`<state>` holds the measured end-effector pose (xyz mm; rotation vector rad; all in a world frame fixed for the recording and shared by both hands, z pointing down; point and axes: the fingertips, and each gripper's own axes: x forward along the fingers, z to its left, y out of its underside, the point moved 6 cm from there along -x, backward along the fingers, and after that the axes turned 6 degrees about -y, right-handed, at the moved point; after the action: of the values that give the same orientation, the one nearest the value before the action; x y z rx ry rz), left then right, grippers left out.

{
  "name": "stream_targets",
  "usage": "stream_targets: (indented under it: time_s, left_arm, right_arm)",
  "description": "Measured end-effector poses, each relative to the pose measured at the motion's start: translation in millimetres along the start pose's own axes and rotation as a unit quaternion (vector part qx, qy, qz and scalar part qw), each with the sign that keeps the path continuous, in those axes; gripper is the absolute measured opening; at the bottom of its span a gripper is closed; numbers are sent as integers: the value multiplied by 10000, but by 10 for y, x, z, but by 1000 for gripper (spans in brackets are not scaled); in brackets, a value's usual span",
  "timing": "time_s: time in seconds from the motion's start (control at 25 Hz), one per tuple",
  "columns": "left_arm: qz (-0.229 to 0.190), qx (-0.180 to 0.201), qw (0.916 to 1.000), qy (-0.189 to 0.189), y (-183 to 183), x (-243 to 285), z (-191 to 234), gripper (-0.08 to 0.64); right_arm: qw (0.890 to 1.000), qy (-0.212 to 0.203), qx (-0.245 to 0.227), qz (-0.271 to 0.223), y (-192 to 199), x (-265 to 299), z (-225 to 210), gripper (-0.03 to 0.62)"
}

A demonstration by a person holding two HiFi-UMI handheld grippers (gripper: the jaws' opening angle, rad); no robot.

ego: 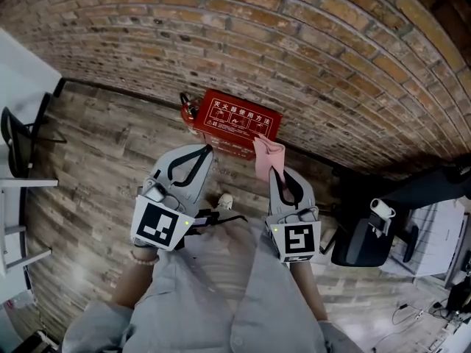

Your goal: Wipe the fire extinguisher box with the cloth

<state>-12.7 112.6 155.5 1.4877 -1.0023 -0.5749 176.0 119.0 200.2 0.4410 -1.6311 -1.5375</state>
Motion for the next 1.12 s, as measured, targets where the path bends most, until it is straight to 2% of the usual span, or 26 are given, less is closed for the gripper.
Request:
stream_targets:
  time_s: [0.4, 0.76, 1.12]
  left_arm:
    - [96, 77, 9999, 104, 21, 47, 138, -2]
    - [288, -93, 9995, 116, 231, 129, 300, -2]
    - [474, -143, 9987, 96, 531, 225, 454, -2]
  right_arm:
    - [9996, -137, 98, 208, 64, 128, 82, 29]
    - [9993, -124, 158, 308, 95, 341, 93, 29]
    - [9983, -175, 169, 535, 307, 623, 44, 29]
